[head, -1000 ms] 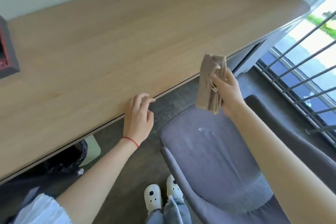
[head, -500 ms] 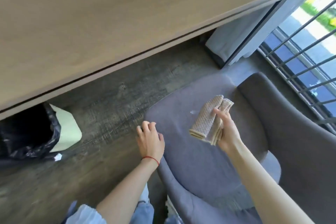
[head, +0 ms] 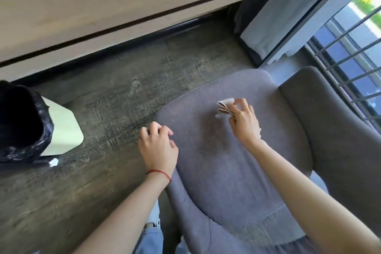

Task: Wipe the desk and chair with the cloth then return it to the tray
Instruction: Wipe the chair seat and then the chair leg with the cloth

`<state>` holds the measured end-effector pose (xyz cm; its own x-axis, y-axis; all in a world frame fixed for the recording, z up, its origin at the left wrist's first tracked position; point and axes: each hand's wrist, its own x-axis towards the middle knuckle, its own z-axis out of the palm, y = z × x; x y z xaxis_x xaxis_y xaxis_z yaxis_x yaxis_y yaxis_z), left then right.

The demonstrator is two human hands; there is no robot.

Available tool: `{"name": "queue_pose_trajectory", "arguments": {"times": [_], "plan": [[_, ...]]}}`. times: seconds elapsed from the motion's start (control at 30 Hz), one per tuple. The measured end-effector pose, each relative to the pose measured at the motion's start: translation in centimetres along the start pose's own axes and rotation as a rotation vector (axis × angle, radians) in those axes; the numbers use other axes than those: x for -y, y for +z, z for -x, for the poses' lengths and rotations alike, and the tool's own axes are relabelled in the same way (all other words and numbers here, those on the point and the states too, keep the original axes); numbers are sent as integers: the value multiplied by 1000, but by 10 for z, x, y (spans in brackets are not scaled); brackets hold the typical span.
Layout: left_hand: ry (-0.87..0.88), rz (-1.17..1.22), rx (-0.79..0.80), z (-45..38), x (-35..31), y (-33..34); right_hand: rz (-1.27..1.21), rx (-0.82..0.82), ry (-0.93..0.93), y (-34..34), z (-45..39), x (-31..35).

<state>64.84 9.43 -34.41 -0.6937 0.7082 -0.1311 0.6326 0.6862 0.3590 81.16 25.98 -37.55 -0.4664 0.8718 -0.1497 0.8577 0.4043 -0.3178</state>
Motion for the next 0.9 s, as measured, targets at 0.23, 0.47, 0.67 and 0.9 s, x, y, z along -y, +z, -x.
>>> {"name": "queue_pose_trajectory", "arguments": {"times": [0.23,0.47,0.67,0.9], "plan": [[-13,-15,-2,1,0,0,326,338,-259,29,1,-3],[-13,-5,41,0,-2,-4,307,217,-244,25,7,6],[-5,-13,50,-1,-3,-4,327,248,-229,27,13,-9],[-8,-12,52,-1,-3,-4,183,274,-252,21,-1,-11]]}}
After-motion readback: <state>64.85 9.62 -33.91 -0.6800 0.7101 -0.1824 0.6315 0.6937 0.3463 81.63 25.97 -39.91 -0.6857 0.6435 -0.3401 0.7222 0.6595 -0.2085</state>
